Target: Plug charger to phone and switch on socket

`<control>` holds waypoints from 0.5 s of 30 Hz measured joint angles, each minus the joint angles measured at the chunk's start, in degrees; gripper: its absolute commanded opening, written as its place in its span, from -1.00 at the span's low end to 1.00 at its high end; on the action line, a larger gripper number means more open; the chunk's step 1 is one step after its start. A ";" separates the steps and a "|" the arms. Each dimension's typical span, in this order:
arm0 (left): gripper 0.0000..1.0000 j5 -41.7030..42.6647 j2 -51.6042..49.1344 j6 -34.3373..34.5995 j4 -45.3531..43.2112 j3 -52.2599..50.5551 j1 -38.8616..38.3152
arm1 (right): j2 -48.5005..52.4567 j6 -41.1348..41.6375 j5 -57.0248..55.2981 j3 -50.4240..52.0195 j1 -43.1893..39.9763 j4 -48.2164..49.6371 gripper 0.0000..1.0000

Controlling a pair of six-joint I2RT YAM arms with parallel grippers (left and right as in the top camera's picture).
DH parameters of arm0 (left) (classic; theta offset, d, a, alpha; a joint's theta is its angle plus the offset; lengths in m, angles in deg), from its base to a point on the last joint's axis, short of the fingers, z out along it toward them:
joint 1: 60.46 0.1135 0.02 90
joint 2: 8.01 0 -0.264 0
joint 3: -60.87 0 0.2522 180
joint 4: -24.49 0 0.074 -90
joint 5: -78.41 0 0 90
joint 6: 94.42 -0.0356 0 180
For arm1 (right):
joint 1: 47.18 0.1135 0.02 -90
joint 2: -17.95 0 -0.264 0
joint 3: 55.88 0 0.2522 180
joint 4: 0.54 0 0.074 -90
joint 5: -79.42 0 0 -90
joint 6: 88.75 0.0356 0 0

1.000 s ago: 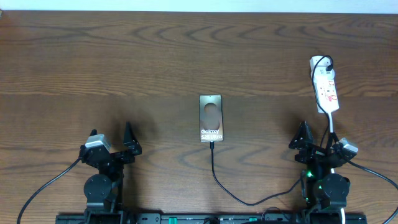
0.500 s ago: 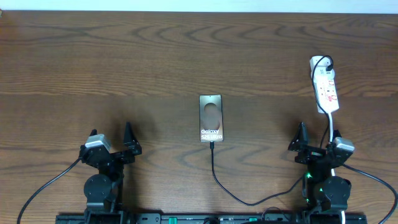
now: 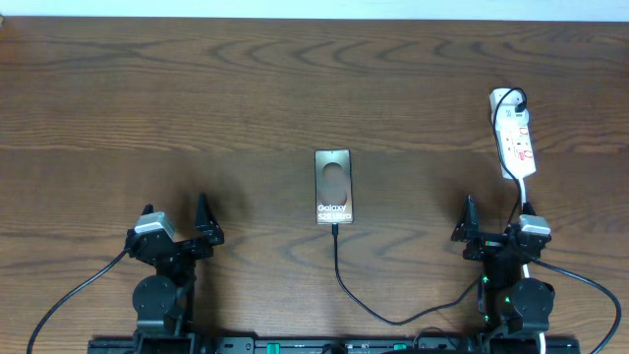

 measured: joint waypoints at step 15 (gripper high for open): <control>0.96 0.00 0.00 0.00 0.00 0.00 0.00 | 0.00 -0.04 0.15 0.00 -0.74 0.02 0.99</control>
